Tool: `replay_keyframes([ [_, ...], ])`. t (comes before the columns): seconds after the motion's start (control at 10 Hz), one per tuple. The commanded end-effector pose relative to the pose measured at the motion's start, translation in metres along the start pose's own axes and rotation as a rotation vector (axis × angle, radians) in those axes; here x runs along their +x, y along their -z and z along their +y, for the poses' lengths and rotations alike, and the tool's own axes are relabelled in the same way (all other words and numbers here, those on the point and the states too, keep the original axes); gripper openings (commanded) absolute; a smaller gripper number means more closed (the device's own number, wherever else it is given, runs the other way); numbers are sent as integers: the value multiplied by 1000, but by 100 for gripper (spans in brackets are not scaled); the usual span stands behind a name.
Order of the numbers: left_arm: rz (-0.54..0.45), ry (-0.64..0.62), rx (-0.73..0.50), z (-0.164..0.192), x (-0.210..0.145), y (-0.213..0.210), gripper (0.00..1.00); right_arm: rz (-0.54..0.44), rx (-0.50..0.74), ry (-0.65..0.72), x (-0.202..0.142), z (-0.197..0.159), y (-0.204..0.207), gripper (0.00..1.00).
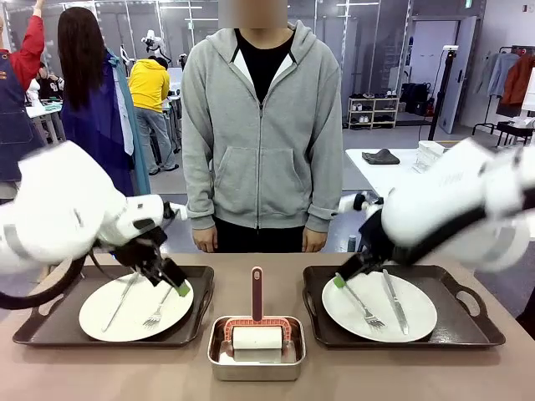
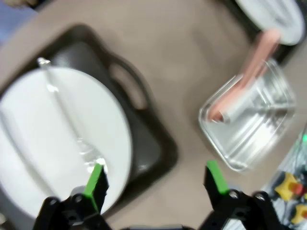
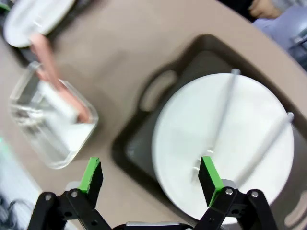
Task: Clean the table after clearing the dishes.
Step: When the left (or right) Handle tray is removed, use the left hand (or right hand) to clean the left (or right) side of the table with the Lint Roller.
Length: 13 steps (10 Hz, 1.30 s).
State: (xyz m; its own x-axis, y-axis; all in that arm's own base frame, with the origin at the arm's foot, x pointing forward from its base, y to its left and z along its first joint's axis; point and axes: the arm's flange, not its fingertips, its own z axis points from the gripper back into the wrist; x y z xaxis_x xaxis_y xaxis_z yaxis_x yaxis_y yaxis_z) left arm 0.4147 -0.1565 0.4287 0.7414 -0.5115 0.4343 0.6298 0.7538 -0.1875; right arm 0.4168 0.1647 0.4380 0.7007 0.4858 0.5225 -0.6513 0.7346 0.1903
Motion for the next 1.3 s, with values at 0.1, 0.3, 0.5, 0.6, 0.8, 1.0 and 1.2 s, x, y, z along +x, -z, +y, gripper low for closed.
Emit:
replay_keyframes([
  [0.1,34,-95,-441,61,4,-52,100,-51,423,135,7,-48,-33,100],
  [0.3,-120,-190,-748,83,-9,-48,100,-140,728,196,-3,-62,-36,100],
  [0.5,-351,-279,-910,105,-42,-42,100,-233,845,299,-27,-75,-33,100],
  [0.6,-350,-296,-919,109,-50,-36,100,-239,839,321,-30,-76,-34,100],
  [0.8,-324,-277,-905,111,-46,-47,100,-242,861,294,-33,-81,-39,100],
  [1.0,-324,-277,-905,111,-46,-47,100,-242,861,294,-33,-81,-39,100],
  [1.2,-324,-277,-905,111,-46,-47,100,-242,861,294,-33,-81,-39,100],
])
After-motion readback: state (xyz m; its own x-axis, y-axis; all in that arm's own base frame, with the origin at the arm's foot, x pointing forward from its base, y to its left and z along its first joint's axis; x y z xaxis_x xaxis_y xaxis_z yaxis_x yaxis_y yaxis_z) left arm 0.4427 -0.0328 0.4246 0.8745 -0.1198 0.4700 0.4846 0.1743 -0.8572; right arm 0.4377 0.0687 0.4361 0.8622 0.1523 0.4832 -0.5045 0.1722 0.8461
